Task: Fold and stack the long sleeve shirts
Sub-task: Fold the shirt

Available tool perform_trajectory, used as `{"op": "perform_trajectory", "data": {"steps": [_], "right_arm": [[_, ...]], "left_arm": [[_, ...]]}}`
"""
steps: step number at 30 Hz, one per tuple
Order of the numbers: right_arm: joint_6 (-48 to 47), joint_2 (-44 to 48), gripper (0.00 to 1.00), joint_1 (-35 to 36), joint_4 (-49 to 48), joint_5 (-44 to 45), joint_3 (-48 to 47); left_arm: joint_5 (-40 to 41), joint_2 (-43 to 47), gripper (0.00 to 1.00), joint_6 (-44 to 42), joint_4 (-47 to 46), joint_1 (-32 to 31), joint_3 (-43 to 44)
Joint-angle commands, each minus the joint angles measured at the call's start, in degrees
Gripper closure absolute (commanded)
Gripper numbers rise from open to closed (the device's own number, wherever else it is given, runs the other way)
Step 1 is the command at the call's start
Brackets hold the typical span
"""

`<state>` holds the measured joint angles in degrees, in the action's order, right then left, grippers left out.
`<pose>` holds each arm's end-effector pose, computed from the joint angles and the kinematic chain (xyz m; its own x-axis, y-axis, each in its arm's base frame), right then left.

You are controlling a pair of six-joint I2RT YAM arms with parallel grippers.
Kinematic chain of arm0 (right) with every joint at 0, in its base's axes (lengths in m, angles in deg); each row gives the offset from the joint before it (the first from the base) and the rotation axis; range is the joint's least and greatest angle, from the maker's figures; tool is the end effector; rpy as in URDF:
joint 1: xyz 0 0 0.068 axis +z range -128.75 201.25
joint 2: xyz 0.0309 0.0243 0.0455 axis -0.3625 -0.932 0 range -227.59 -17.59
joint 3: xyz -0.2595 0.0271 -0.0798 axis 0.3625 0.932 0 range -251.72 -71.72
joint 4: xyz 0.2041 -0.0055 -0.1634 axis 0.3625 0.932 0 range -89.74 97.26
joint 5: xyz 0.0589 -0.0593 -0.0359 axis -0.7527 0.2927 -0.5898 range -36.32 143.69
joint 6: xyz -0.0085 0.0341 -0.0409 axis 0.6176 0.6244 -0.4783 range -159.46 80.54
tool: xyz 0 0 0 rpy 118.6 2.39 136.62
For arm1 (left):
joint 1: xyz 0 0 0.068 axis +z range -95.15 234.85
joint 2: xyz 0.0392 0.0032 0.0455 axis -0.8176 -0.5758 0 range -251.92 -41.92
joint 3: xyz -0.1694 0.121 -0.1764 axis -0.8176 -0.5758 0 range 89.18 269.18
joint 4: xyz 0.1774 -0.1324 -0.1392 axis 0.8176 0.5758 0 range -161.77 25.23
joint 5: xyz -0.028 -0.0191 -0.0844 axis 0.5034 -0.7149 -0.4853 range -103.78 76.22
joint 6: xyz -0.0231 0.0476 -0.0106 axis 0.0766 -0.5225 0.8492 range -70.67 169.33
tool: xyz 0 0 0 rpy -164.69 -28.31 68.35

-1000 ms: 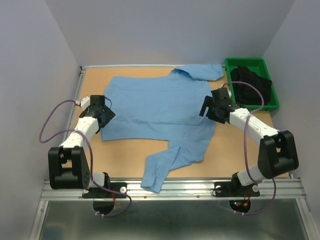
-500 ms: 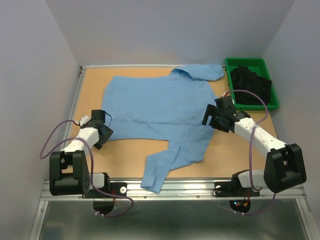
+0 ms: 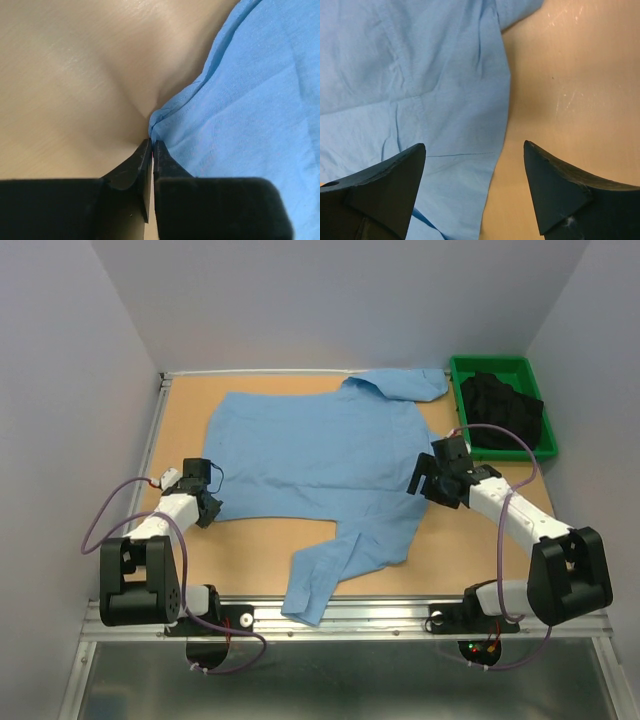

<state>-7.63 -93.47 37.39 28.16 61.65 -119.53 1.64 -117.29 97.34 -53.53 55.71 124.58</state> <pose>0.2523 0.0679 0.2166 -0.7822 0.3175 -0.5361 0.2493 0.9480 0.1977 0.2366 0.0131 0.1655 -0.4538 -0.7233 -0.5204 -0.7350 0.6340 -0.2403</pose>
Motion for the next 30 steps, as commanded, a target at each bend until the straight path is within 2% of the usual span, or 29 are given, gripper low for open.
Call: {"op": "perform_trajectory", "data": {"steps": [1,4,7,12,21,30], "right_arm": [[1.91,0.38,0.17,-0.94,0.57,0.30,2.02],[3.32,0.64,0.18,-1.02,1.19,-1.10,3.34],[4.20,0.20,0.19,-1.02,1.37,-1.72,4.92],[7.62,-1.46,0.27,-1.11,1.37,-5.58,7.73],[7.72,-5.33,0.39,-0.94,-1.53,-10.25,10.28],[6.83,-10.34,0.45,1.08,-0.48,-13.59,6.60]], "left_arm": [[-0.65,1.63,0.93,-1.25,0.74,0.02,0.02],[-2.14,4.09,1.00,-2.92,0.57,0.02,0.11],[-3.55,6.72,1.00,-4.32,0.83,0.10,0.46],[-5.48,10.06,1.00,-6.43,1.18,0.02,0.99],[-7.25,14.11,1.00,-10.48,-0.14,0.10,0.11],[-6.46,16.66,1.00,-9.69,2.15,0.02,0.20]]}}
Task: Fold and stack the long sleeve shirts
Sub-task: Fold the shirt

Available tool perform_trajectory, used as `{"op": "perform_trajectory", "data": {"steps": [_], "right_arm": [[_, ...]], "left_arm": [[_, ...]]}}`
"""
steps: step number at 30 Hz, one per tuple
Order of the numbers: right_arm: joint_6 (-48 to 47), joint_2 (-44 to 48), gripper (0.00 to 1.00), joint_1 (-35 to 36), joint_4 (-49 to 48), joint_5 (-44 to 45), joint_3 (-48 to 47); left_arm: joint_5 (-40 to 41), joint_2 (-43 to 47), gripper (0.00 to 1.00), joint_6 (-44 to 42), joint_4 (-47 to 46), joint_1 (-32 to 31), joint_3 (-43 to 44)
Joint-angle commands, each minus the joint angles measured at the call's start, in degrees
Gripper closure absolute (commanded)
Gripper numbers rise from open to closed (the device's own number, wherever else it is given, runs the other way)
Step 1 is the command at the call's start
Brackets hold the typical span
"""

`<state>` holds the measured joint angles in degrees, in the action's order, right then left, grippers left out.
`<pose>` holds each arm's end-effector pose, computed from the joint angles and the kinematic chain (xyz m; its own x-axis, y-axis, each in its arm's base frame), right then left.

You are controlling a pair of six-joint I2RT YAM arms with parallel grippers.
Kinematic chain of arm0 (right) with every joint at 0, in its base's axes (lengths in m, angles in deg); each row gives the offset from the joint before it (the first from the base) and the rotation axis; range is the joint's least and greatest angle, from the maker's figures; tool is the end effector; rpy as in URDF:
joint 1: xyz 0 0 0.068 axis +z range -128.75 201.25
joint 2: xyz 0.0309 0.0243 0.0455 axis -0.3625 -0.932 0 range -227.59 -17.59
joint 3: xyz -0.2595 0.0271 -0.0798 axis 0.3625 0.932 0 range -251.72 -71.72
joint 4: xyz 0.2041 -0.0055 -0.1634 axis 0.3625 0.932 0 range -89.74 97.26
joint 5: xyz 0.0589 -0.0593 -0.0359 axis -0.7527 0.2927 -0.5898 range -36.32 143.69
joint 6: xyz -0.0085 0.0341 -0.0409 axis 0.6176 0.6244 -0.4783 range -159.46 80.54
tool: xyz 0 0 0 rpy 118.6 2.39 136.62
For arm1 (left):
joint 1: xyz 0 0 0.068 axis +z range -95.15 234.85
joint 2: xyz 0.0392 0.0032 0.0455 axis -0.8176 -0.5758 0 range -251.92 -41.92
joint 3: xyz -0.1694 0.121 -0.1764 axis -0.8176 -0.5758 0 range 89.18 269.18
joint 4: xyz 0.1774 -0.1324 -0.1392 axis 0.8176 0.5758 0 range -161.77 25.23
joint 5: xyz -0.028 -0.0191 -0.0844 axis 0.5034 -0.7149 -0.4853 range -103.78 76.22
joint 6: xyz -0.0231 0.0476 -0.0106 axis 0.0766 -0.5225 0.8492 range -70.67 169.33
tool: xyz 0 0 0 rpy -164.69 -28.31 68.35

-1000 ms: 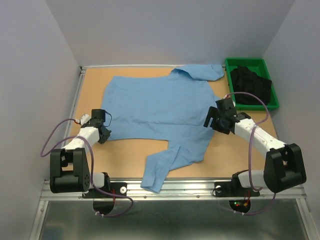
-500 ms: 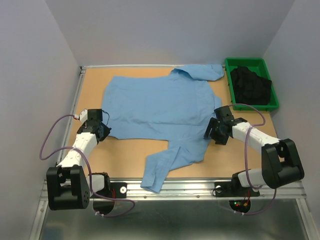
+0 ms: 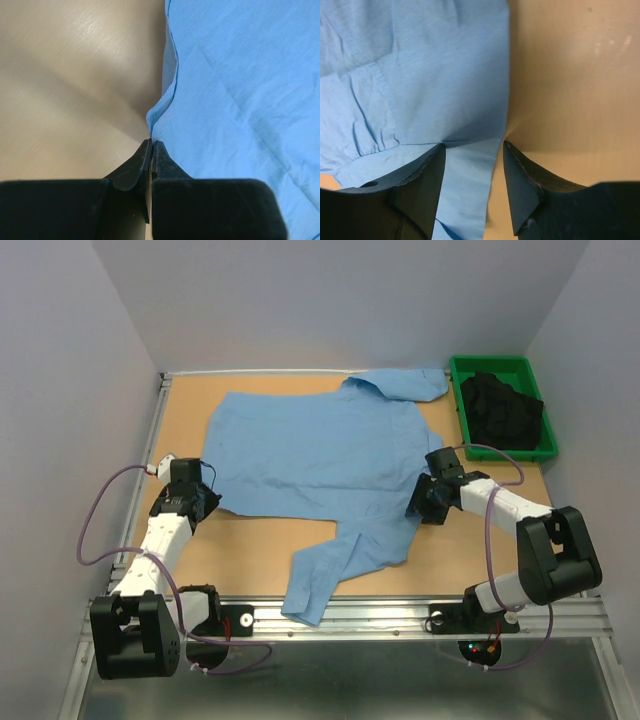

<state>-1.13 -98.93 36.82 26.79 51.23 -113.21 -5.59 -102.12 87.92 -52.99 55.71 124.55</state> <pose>0.2411 0.0688 0.1632 -0.8689 0.4012 -0.2900 0.3241 0.9038 0.2794 0.2154 0.0083 0.2188 -0.4655 -0.6244 -0.6273 -0.5224 0.7660 -0.3748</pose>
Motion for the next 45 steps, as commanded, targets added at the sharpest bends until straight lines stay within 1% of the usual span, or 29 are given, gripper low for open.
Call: {"op": "perform_trajectory", "data": {"steps": [1,2,3,5,6,11,12,15,16,24,29,32,37,39,45], "right_arm": [[0.69,-5.75,0.45,2.87,1.07,-2.30,0.19],[0.96,-6.28,0.46,3.58,1.16,-1.59,0.10],[1.48,-6.72,0.48,3.94,1.25,-0.98,0.10],[2.19,-8.04,0.51,4.64,1.25,-0.44,0.36],[2.80,-8.91,0.57,4.73,1.25,-0.35,0.54],[2.98,-8.05,0.74,4.82,2.13,3.94,0.98],[2.63,-7.26,0.81,4.82,2.48,4.39,0.89],[1.84,-5.94,0.92,4.82,4.67,6.76,0.28],[1.40,-4.98,0.99,4.73,6.07,7.46,-0.07],[-2.99,-1.19,0.99,4.64,15.74,10.37,-6.83],[-4.57,-1.19,0.99,4.47,21.99,10.19,-14.22],[-5.19,-2.41,0.99,4.20,24.01,9.76,-18.78],[-7.29,-7.68,0.99,4.20,25.07,9.05,-24.58],[-7.91,-8.74,0.99,4.12,25.24,9.14,-26.44],[-10.29,-12.08,0.99,3.76,25.42,13.00,-30.83]], "left_arm": [[0.69,1.49,1.00,-0.36,1.95,0.02,0.31],[0.69,1.58,1.00,-0.44,1.87,0.02,0.22],[1.04,1.76,1.00,-0.44,1.78,0.02,0.31],[1.74,1.76,1.00,-0.71,1.96,0.02,0.48],[2.18,1.58,1.00,-0.71,2.04,0.02,0.66],[2.98,1.32,1.00,-0.71,2.66,0.02,1.97],[3.32,0.97,1.00,-0.88,3.01,0.02,2.24],[4.55,0.88,1.00,-1.32,4.76,0.10,3.82],[5.17,1.05,1.00,-1.41,5.38,0.10,4.26],[10.62,2.81,1.00,-1.94,11.27,0.19,7.95],[9.74,4.04,1.00,-2.11,13.38,0.19,9.71],[11.06,3.52,1.00,-2.20,12.60,0.19,10.33],[10.98,-0.51,1.00,-3.95,9.70,0.28,11.21],[11.06,-2.01,1.00,-4.48,10.13,0.28,12.43],[12.64,-5.09,1.00,-7.30,6.70,0.28,14.71]]}}
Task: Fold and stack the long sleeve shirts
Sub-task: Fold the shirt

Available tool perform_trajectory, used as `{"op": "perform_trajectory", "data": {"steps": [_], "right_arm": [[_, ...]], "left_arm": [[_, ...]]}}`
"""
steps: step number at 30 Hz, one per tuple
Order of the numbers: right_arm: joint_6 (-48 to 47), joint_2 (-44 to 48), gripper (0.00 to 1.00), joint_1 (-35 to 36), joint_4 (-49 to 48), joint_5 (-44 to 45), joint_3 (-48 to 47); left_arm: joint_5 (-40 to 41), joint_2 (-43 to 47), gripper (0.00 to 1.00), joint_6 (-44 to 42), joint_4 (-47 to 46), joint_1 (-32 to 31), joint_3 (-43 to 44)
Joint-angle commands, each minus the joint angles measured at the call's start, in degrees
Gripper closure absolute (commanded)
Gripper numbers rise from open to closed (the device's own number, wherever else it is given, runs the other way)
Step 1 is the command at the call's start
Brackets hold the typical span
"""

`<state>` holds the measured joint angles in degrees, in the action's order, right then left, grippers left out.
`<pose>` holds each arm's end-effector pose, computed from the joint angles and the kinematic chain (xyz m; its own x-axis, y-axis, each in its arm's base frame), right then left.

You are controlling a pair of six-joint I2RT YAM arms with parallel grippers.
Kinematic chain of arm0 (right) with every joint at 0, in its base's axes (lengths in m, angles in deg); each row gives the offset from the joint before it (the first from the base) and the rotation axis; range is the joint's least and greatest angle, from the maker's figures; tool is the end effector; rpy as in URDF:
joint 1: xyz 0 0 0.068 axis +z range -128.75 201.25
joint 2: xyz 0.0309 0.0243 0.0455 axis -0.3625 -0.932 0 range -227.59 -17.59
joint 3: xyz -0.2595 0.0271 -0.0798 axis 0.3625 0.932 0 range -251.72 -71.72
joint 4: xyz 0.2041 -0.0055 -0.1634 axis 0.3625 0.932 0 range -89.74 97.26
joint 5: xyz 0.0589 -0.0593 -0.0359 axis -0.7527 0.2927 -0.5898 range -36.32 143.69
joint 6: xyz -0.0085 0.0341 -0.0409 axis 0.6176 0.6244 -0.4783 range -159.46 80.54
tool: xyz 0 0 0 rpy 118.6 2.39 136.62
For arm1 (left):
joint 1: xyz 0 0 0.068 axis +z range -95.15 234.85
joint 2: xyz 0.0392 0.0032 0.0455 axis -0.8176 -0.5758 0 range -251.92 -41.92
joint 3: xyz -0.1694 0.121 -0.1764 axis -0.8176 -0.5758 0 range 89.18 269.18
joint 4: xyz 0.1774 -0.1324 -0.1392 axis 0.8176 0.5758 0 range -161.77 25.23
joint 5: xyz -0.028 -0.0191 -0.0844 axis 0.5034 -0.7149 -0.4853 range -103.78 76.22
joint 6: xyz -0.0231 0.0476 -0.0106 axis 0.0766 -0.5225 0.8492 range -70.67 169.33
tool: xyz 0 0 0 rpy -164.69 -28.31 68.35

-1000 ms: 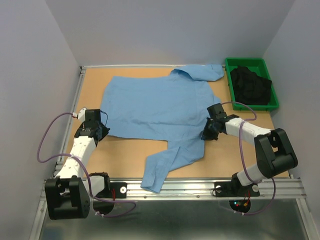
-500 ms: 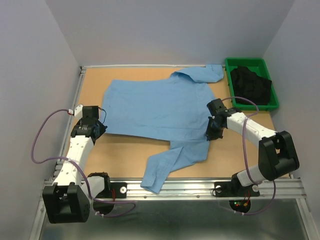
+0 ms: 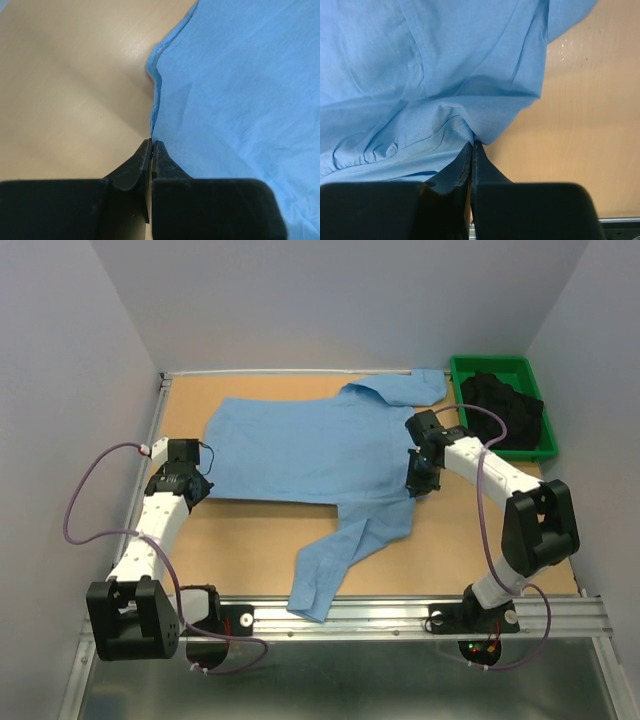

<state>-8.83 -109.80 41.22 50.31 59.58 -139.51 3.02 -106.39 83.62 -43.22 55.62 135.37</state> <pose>0.2902 0.1015 0.2252 -0.9391 0.1981 -0.2809 0.1914 0.9802 0.0514 0.2315 0.0134 0.2530 -0.4839 -0.5458 -0.6840 -0.5848 0.7832 -0.2112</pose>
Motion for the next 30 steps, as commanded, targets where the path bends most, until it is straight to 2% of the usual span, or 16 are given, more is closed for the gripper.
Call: {"op": "perform_trajectory", "data": {"steps": [1,15,20,22,26,30], "right_arm": [[-2.86,-1.92,0.99,-0.72,1.90,4.48,-5.41],[-4.53,-11.50,0.99,-1.42,1.29,7.73,-14.29],[-4.88,-14.14,0.95,-1.51,1.11,7.47,-16.67],[-4.97,-15.37,0.91,-1.68,1.11,7.64,-17.29],[-4.88,-16.69,0.90,-2.12,0.41,8.08,-17.73],[-5.06,-16.69,0.89,-2.39,-0.29,9.49,-18.08]], "left_arm": [[4.21,-2.92,1.00,-3.17,-3.15,0.37,4.51],[4.03,-21.03,0.95,-3.34,-8.87,0.37,12.33],[3.86,-25.09,0.92,-3.35,-9.04,0.37,15.50],[3.94,-26.93,0.90,-3.43,-9.66,0.37,16.21],[3.42,-30.27,0.83,-3.52,-10.19,0.28,17.70],[2.28,-32.65,0.62,-3.35,-11.15,0.28,19.19]]}}
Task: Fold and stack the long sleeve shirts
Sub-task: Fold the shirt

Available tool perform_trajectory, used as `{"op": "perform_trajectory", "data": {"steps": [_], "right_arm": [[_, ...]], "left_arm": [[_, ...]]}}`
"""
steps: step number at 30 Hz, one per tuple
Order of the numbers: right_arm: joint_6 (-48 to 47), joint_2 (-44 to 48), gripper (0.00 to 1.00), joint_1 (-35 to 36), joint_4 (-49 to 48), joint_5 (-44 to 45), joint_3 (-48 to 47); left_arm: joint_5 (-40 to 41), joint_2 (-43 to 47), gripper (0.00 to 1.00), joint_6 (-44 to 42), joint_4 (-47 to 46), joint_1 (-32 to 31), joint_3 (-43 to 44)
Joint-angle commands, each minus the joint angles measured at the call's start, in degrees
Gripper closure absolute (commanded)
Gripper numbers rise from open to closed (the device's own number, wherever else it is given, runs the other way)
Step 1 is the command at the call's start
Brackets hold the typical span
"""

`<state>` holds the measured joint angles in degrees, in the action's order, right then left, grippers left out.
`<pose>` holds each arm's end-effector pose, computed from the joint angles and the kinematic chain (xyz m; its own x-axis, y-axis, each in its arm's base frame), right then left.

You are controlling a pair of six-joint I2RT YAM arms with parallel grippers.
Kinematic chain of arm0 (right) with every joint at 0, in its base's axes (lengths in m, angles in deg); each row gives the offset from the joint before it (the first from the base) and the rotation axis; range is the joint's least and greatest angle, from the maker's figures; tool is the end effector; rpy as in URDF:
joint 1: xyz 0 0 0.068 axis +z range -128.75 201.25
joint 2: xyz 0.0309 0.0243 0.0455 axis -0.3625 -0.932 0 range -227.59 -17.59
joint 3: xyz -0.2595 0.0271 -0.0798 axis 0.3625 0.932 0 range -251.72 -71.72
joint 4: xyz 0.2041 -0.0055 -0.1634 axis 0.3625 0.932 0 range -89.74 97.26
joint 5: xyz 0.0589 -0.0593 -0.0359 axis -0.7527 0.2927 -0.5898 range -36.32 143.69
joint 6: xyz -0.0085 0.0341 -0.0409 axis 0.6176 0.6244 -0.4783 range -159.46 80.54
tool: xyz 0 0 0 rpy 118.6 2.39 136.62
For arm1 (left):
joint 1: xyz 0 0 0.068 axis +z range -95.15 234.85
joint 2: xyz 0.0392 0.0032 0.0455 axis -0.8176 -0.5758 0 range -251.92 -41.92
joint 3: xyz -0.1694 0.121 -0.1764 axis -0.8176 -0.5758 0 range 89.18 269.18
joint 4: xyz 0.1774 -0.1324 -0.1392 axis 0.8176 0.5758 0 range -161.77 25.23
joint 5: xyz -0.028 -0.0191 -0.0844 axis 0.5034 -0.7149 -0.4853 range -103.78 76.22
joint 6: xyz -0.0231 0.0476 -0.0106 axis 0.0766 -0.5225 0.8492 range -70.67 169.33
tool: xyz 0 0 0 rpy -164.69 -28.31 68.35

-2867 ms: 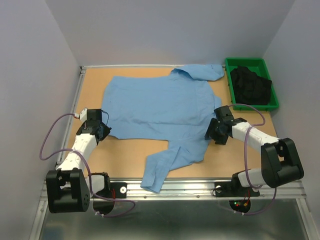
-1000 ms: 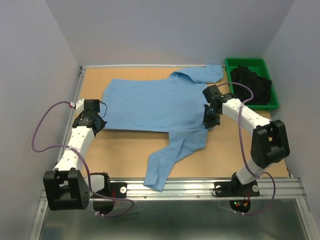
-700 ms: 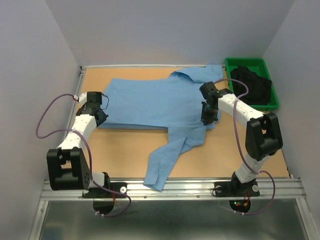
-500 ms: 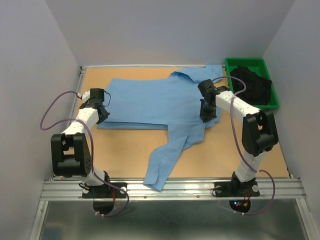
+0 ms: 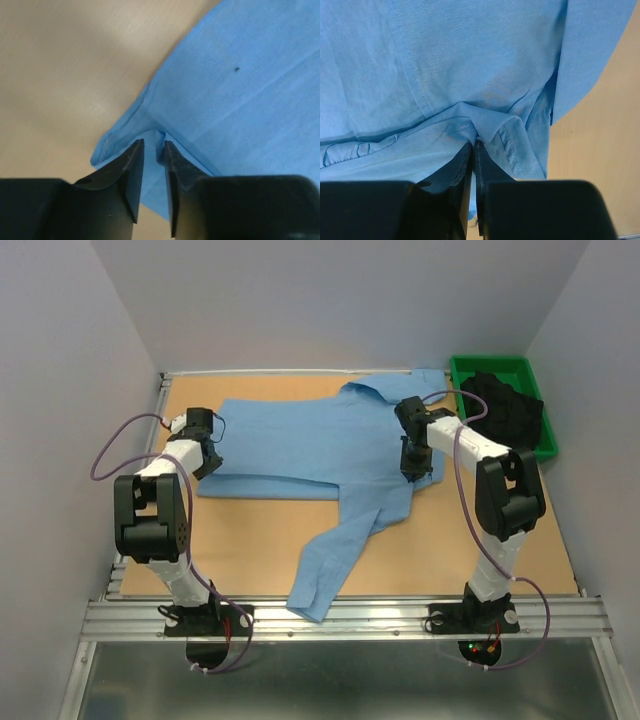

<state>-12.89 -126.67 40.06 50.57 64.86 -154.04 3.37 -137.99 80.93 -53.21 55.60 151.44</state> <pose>0.3586 0.1148 0.2001 -0.9482 0.1407 -0.2847 0.1666 0.9836 -0.0687 0.3507 0.0151 0.2040 -0.5737 -0.5082 -0.6424 -0.5789 0.8064 -0.1210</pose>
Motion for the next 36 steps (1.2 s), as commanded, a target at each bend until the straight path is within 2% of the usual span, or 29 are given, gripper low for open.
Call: {"op": "perform_trajectory", "data": {"steps": [1,3,5,8,10,11,12,14,19,22,25,27,28,30,36], "right_arm": [[-1.25,0.44,0.88,-1.23,-0.82,4.29,-3.63],[-1.78,0.97,0.86,-1.14,-1.17,5.34,-3.89],[-2.39,2.46,0.76,-1.23,-2.48,5.87,-3.98],[-3.19,3.96,0.63,-1.23,-3.37,6.05,-4.69],[-3.71,5.89,0.57,-1.14,-3.98,5.78,-4.43],[-3.72,6.76,0.53,-1.23,-4.68,6.04,-3.64],[-3.54,8.43,0.47,-1.23,-5.21,6.31,-2.94],[-3.45,10.11,0.47,-1.32,-6.26,6.92,-0.49],[-2.40,15.11,0.47,-2.11,-9.25,4.57,5.58],[-1.78,16.17,0.49,-3.07,-12.77,1.39,10.51],[1.19,16.97,0.60,-4.83,-16.19,-1.24,14.64],[2.52,18.02,0.64,-6.67,-19.71,-2.73,17.10],[3.48,18.37,0.70,-7.46,-20.94,-4.83,18.07],[4.28,18.90,0.71,-9.14,-24.63,-7.39,21.23],[7.00,18.02,0.77,-12.47,-29.91,-9.33,29.39]], "left_arm": [[2.01,-1.66,0.59,-0.48,-1.17,0.30,3.39],[2.19,-2.01,0.51,-0.48,-1.25,0.30,4.27],[2.54,-1.75,0.50,-0.31,-1.08,0.30,4.80],[2.63,0.09,0.42,-0.04,-0.90,0.30,5.24],[2.02,2.45,0.27,0.05,-0.55,0.30,4.63],[1.49,3.60,0.17,0.05,-0.38,0.30,4.10],[0.44,6.13,0.14,0.22,-0.37,0.30,2.79],[-0.62,9.13,0.09,0.40,-0.37,0.21,0.94],[-4.74,19.06,0.09,0.31,-1.25,-0.58,-7.30],[-7.99,21.18,0.13,0.31,-2.30,-0.58,-10.84],[-9.94,20.14,0.19,0.40,-3.89,-0.58,-12.42],[-10.29,18.91,0.24,0.40,-4.50,-0.58,-12.25],[-10.90,17.69,0.25,0.31,-4.77,-2.23,-11.73],[-11.61,16.45,0.29,0.05,-5.73,-2.60,-10.93],[-10.04,11.26,0.31,1.10,-6.09,-2.86,-10.58]]}}
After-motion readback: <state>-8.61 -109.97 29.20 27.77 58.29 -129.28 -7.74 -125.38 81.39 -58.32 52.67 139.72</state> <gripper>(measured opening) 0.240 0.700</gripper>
